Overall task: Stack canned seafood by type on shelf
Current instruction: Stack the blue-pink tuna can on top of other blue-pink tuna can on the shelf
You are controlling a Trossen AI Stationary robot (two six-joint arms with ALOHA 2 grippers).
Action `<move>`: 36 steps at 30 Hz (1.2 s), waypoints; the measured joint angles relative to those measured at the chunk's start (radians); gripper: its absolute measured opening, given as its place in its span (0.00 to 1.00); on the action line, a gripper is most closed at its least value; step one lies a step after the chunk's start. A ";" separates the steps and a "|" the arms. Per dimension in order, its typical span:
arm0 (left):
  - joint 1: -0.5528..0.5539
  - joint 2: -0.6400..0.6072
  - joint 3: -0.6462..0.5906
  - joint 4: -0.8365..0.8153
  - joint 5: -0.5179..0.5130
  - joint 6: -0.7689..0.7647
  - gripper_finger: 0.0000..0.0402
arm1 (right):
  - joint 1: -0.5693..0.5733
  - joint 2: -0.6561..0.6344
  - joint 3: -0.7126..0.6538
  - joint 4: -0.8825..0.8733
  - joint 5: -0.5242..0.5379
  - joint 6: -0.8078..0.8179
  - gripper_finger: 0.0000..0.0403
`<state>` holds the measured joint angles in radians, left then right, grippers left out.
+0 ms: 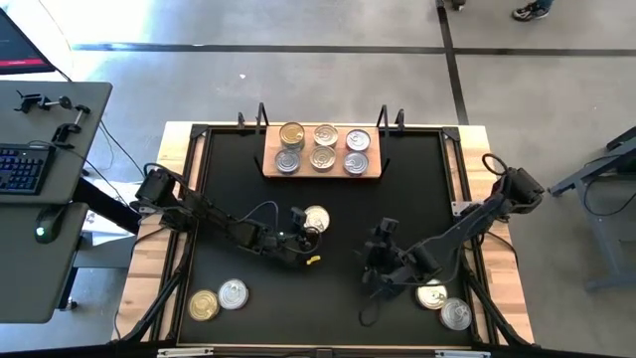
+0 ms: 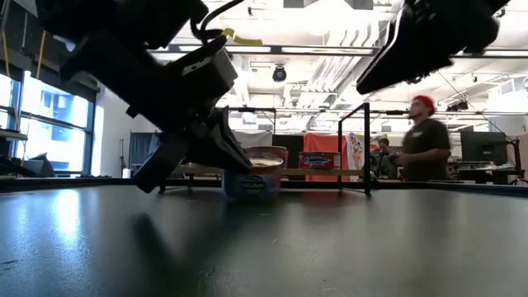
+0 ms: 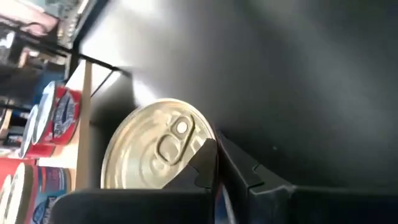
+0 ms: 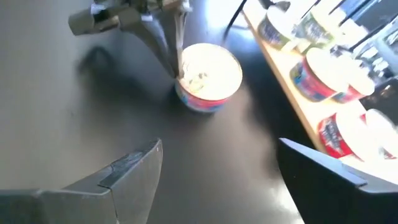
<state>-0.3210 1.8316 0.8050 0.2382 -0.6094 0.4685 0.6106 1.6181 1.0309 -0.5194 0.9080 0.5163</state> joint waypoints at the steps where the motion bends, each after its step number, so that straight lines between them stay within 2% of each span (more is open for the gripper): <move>1: -0.001 -0.006 0.013 -0.028 0.003 0.007 0.00 | 0.012 -0.005 0.000 -0.003 0.012 0.000 0.76; 11: -0.007 -0.019 0.150 -0.226 -0.046 0.090 0.00 | 0.053 -0.016 0.000 -0.022 0.083 0.018 0.76; 21: -0.007 -0.023 0.208 -0.254 -0.071 0.105 0.00 | 0.053 -0.016 0.000 -0.092 0.082 0.099 0.76; 24: -0.001 -0.023 0.210 -0.253 -0.008 0.020 0.00 | 0.053 -0.016 0.000 -0.099 0.081 0.113 0.76; 27: 0.028 -0.023 0.210 -0.238 0.195 -0.040 0.03 | 0.053 -0.016 0.000 -0.099 0.082 0.113 0.76; 29: 0.049 -0.022 0.210 -0.236 0.295 -0.045 0.08 | 0.053 -0.016 0.000 -0.099 0.088 0.113 0.76; 36: 0.094 0.013 0.211 -0.219 0.261 -0.023 0.30 | 0.053 -0.016 0.000 -0.098 0.090 0.114 0.76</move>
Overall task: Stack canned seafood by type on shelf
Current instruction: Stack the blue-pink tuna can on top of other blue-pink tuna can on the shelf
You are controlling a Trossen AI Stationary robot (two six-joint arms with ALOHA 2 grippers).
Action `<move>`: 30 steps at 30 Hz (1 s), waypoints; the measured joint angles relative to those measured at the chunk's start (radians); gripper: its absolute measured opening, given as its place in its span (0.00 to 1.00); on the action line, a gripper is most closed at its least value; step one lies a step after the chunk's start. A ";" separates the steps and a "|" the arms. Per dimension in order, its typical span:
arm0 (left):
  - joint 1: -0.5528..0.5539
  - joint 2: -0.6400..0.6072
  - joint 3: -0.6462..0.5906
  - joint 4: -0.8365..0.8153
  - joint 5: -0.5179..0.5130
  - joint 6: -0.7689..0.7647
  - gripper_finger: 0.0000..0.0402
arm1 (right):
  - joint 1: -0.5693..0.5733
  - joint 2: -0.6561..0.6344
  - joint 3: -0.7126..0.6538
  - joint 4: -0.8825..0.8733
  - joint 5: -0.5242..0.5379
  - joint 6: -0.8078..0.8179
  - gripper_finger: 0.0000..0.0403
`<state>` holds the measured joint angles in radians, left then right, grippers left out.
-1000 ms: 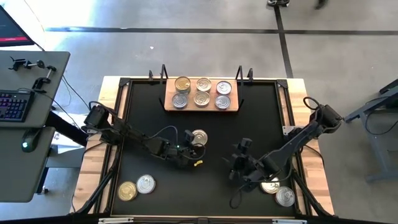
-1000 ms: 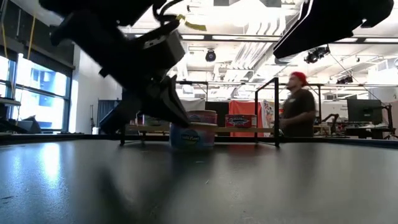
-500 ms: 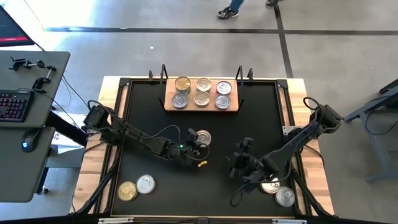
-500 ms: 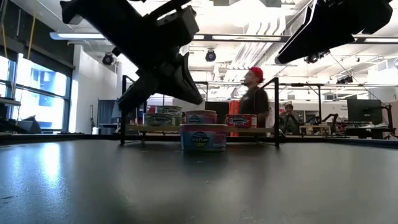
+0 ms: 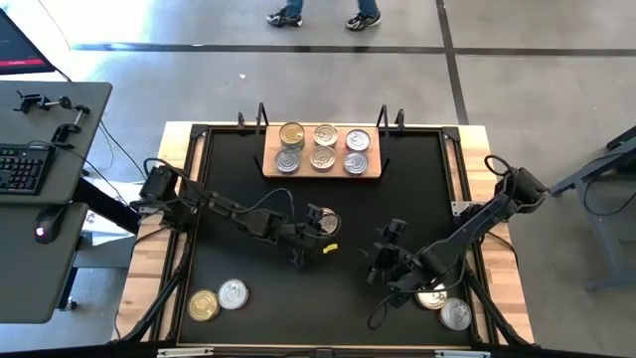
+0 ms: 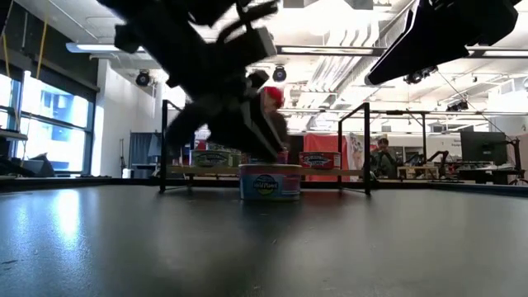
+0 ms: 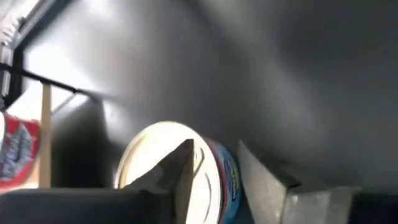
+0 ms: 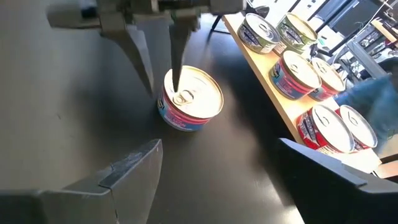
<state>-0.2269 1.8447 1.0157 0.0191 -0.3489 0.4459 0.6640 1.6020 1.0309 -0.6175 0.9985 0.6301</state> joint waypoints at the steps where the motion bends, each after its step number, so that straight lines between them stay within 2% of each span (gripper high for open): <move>1: 0.004 0.011 0.000 -0.001 -0.003 0.001 0.32 | 0.000 0.000 0.000 0.000 0.000 0.002 0.76; 4: 0.010 0.043 0.000 -0.014 -0.034 0.005 0.36 | 0.000 0.000 0.000 0.000 0.001 0.002 0.76; 7: 0.000 0.067 0.002 -0.020 -0.127 0.012 0.32 | 0.000 0.000 0.000 0.000 0.001 0.002 0.76; 13: -0.024 0.091 0.002 -0.044 -0.300 0.069 0.09 | 0.000 0.000 0.000 0.000 0.001 0.001 0.76; 15: -0.024 0.091 0.002 -0.050 -0.328 0.081 0.03 | 0.000 0.000 0.000 0.000 0.001 0.001 0.76; 30: -0.090 0.073 0.006 -0.068 -0.459 0.133 0.00 | -0.002 0.000 0.000 -0.003 0.004 -0.001 0.76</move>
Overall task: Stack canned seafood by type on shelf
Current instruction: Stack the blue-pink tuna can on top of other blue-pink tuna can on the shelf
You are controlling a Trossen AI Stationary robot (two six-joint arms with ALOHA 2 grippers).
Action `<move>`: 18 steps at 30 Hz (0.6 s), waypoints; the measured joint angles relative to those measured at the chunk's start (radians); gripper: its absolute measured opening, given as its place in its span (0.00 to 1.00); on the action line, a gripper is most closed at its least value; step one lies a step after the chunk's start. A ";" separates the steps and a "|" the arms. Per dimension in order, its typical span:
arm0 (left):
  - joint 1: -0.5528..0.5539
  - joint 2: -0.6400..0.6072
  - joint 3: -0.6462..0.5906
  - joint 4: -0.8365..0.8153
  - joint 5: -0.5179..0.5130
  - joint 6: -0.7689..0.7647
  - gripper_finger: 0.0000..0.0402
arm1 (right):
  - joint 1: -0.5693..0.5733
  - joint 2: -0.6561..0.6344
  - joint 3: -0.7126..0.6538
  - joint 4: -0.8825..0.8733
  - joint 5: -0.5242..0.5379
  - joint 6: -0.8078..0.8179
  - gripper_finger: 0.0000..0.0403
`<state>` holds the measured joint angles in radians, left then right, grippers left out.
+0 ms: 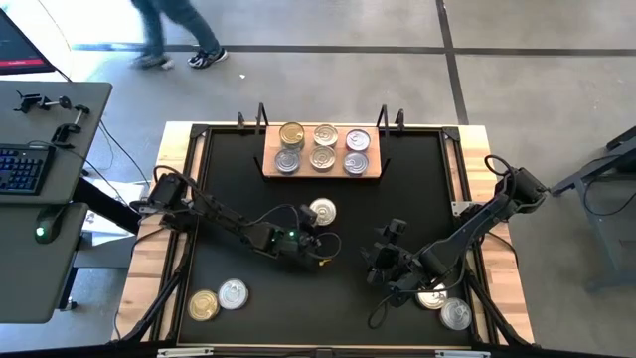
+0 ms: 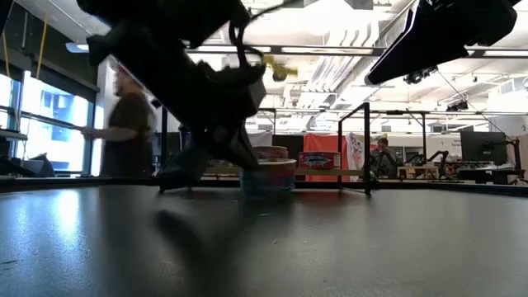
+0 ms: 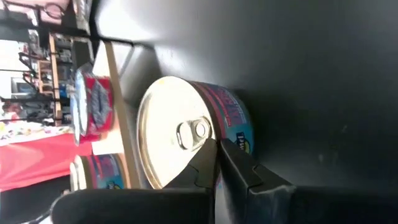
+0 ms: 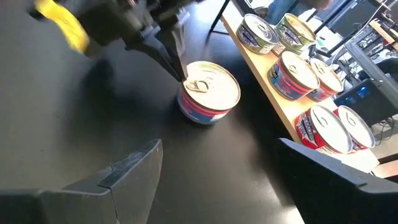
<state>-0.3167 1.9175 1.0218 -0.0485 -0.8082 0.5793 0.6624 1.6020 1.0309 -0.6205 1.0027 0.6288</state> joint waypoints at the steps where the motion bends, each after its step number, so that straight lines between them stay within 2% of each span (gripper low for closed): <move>1: -0.005 -0.007 0.004 0.003 -0.002 0.000 0.00 | 0.000 0.000 0.000 0.000 0.000 0.000 0.76; 18: -0.033 -0.093 0.051 0.014 -0.068 0.006 0.00 | 0.000 0.000 0.000 -0.006 -0.002 0.003 0.76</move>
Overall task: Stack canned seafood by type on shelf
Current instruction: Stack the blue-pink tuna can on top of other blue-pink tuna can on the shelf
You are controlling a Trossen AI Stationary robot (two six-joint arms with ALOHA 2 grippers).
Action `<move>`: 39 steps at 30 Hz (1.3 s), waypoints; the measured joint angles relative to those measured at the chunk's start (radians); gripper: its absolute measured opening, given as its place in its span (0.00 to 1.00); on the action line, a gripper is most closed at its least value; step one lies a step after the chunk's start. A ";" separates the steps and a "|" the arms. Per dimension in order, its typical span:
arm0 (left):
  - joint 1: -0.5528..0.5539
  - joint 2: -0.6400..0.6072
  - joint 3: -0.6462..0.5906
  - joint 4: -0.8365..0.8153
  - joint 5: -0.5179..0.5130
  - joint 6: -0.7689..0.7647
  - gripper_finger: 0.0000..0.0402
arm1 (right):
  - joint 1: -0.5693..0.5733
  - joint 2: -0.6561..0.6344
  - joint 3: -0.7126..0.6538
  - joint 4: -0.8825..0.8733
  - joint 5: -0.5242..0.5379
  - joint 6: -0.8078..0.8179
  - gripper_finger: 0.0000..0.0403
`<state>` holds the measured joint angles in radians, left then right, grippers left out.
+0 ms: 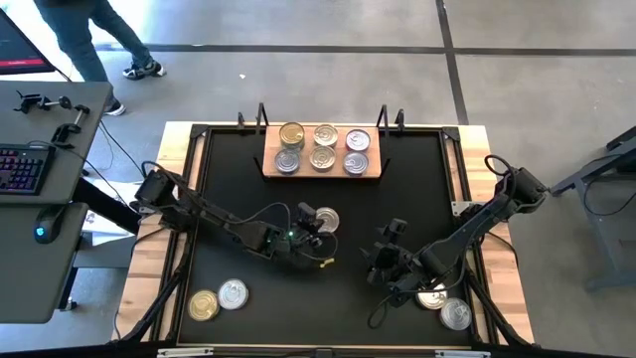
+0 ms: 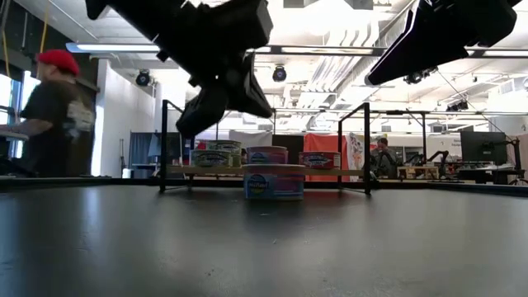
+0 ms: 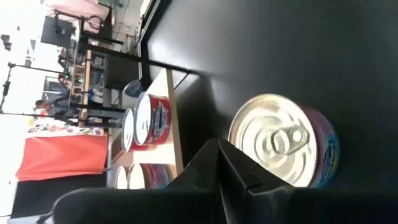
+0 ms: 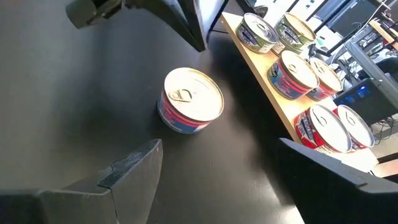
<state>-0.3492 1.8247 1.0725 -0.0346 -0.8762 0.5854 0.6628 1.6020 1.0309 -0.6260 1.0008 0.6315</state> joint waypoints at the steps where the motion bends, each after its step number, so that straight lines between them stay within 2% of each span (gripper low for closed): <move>1: 0.000 -0.006 0.000 -0.007 0.017 -0.011 0.00 | 0.000 0.000 0.000 -0.001 0.000 0.000 0.76; 5: 0.015 -0.010 0.000 -0.044 0.185 -0.107 0.00 | 0.000 0.000 0.000 -0.002 -0.002 0.000 0.76; 8: 0.039 -0.010 0.000 -0.102 0.325 -0.136 0.05 | 0.000 0.000 0.000 -0.002 -0.002 0.000 0.76; 12: 0.065 -0.010 0.000 -0.143 0.362 -0.128 0.17 | 0.000 0.000 0.000 -0.003 -0.002 0.000 0.76; 17: 0.104 0.012 0.000 -0.148 0.470 -0.080 0.31 | 0.000 0.000 0.000 -0.003 -0.002 0.000 0.76; 20: 0.127 0.049 -0.002 -0.153 0.460 -0.049 0.34 | 0.000 0.000 0.000 -0.002 -0.001 0.000 0.76; 22: 0.136 0.071 0.001 -0.138 0.438 -0.018 0.33 | 0.000 0.000 0.000 -0.002 -0.001 0.000 0.76; 25: 0.137 0.108 0.003 -0.111 0.336 0.021 0.26 | 0.000 0.000 0.000 -0.001 -0.001 0.000 0.76; 28: 0.127 0.127 0.003 -0.103 0.246 0.022 0.14 | 0.000 0.000 0.000 -0.001 -0.001 0.000 0.76; 31: 0.118 0.128 0.002 -0.103 0.213 0.021 0.03 | 0.000 0.000 0.000 -0.001 -0.001 0.000 0.76; 34: 0.100 0.126 -0.001 -0.092 0.163 0.029 0.03 | 0.000 0.000 0.000 -0.002 -0.001 0.000 0.76; 39: 0.063 0.110 -0.004 -0.090 0.140 0.049 0.01 | 0.001 0.000 0.000 -0.002 -0.001 0.000 0.76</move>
<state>-0.2863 1.9346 1.0683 -0.1244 -0.7361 0.6346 0.6640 1.6020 1.0309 -0.6281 1.0000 0.6319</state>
